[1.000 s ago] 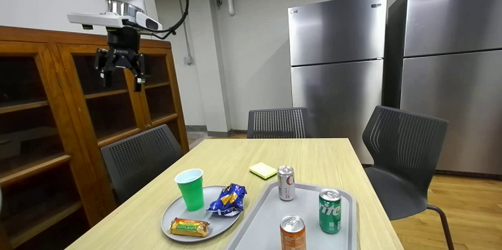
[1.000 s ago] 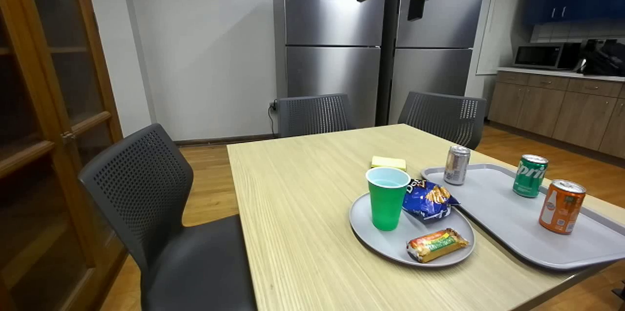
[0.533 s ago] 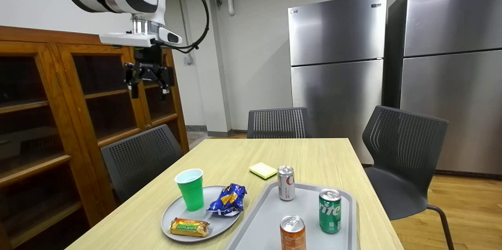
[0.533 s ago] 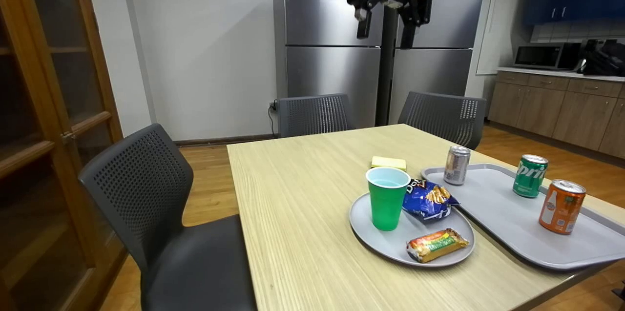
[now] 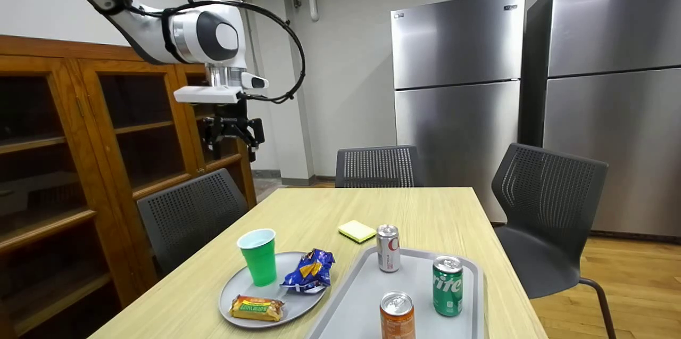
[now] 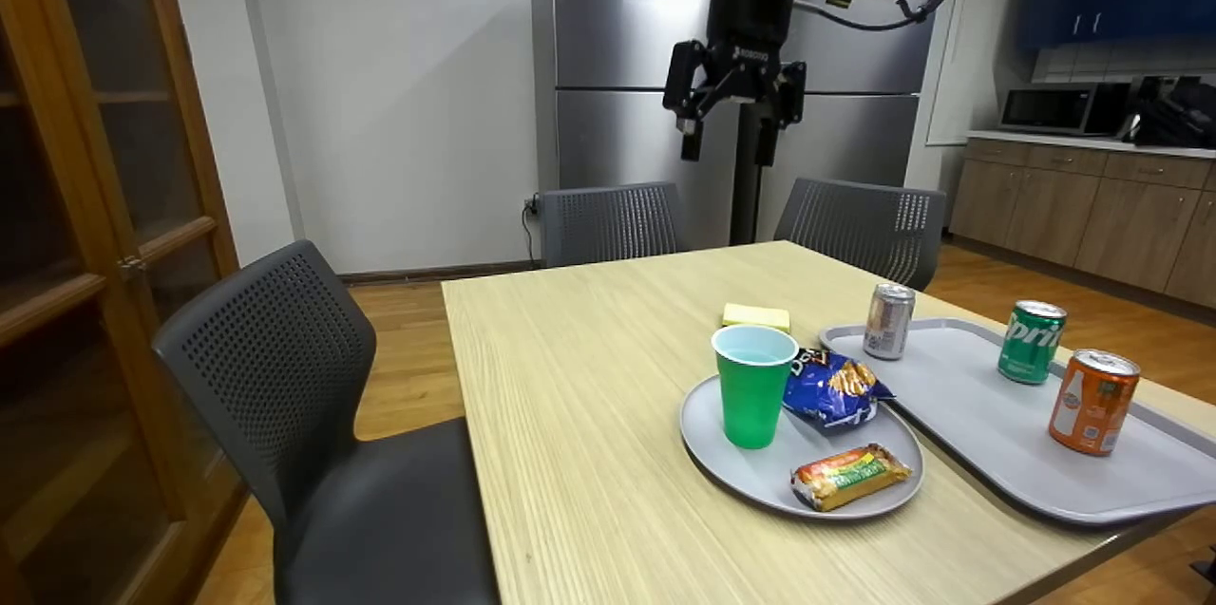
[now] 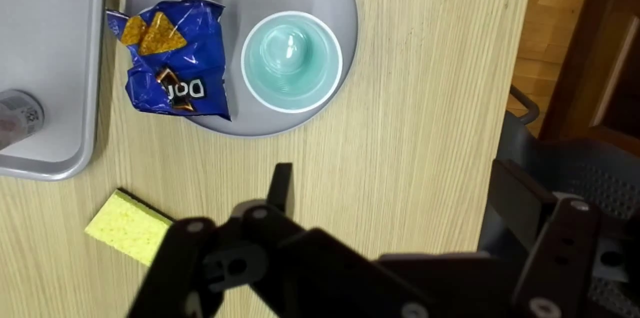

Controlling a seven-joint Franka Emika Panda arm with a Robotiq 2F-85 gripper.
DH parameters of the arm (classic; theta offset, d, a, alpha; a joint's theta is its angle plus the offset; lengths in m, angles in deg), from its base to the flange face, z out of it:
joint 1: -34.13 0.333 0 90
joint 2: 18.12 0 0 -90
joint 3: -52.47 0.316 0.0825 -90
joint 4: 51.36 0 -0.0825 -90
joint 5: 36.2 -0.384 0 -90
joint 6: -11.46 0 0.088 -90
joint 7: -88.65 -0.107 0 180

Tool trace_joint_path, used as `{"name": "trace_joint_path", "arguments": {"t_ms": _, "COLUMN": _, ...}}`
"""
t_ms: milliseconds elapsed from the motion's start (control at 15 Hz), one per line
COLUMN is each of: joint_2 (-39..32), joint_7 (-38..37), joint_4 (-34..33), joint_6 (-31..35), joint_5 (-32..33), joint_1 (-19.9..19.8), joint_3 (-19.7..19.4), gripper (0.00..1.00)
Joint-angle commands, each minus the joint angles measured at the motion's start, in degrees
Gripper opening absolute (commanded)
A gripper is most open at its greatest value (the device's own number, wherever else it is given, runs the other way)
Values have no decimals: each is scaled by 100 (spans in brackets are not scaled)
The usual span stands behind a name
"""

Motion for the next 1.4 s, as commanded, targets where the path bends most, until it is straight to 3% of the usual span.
{"name": "trace_joint_path", "arguments": {"t_ms": 0, "joint_2": -345, "joint_7": -43, "joint_4": -166, "joint_6": 223, "joint_5": 193, "joint_1": -33, "joint_3": 44, "gripper": 100}}
{"name": "trace_joint_path", "arguments": {"t_ms": 333, "joint_2": -469, "joint_7": -321, "joint_4": 15, "joint_6": 358, "joint_5": 272, "joint_1": 29, "joint_3": 69, "gripper": 100}}
{"name": "trace_joint_path", "arguments": {"t_ms": 800, "joint_2": -535, "joint_7": -1332, "joint_4": 365, "joint_6": 635, "joint_5": 695, "joint_1": 138, "joint_3": 53, "gripper": 100}}
{"name": "trace_joint_path", "arguments": {"t_ms": 1333, "joint_2": -990, "joint_7": -1197, "joint_4": 594, "joint_6": 1337, "joint_5": 648, "joint_1": 222, "joint_3": 129, "gripper": 100}}
